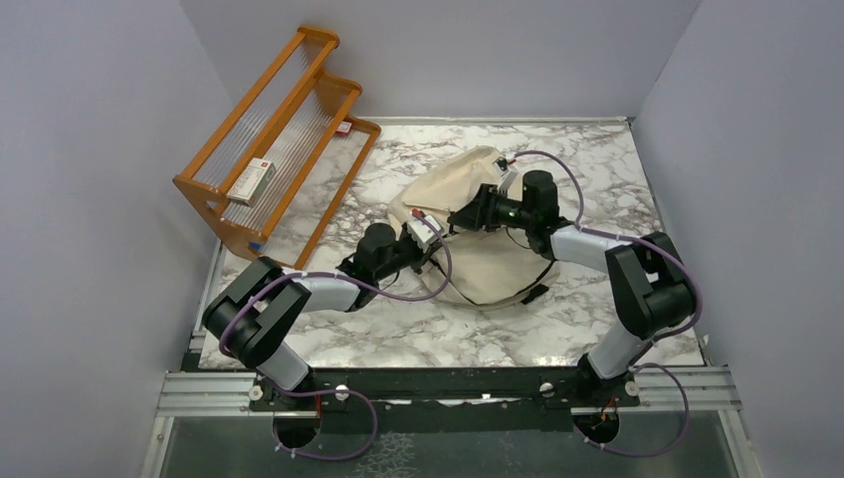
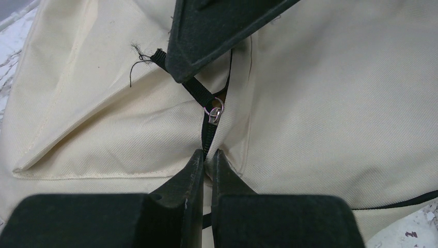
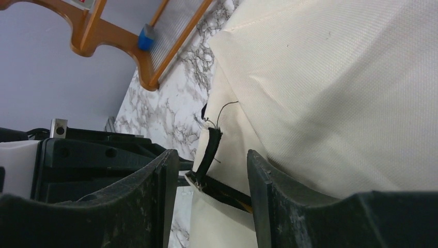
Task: Pack the student bag
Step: Zip the student bag at the center of the board.
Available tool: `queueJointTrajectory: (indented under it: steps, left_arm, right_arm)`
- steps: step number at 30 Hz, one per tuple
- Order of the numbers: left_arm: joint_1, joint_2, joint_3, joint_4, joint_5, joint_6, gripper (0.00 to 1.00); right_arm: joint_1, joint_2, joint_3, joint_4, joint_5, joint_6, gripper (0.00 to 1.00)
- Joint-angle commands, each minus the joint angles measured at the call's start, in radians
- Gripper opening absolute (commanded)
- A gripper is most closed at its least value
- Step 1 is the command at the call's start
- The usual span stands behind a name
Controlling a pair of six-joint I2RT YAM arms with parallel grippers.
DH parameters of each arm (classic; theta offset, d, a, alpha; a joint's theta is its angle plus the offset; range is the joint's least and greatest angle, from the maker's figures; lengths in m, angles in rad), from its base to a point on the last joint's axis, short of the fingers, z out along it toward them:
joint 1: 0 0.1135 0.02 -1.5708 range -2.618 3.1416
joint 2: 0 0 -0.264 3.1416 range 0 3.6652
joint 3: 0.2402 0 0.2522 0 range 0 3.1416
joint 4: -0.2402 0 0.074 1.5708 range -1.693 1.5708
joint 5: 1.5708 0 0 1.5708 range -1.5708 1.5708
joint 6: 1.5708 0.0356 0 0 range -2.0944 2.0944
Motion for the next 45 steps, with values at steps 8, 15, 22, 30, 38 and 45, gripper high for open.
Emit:
queueJointTrajectory:
  steps: [8,15,22,30,38,45]
  left_arm:
    - [-0.002,0.005,0.022,-0.004,0.051,-0.006,0.05]
    - [-0.003,0.006,0.023,-0.012,0.048,0.000,0.05]
    - [-0.003,0.006,0.029,-0.016,0.050,-0.010,0.05]
    - [-0.003,-0.012,0.033,-0.053,0.062,-0.014,0.05]
    - [-0.002,-0.065,0.025,-0.117,0.078,-0.026,0.03]
    - [-0.002,-0.103,0.016,-0.177,0.092,-0.036,0.00]
  right_arm:
    - [0.032,0.092,0.065,0.154,-0.052,0.039,0.35]
    - [0.032,0.086,0.053,0.151,-0.064,0.007,0.13]
    - [0.033,0.035,0.021,0.124,0.029,-0.107,0.00]
    - [0.036,-0.002,-0.099,0.412,0.169,-0.282,0.00]
    - [0.063,-0.092,-0.166,0.516,0.295,-0.414,0.01]
    - [0.068,-0.192,-0.188,0.427,0.511,-0.579,0.00]
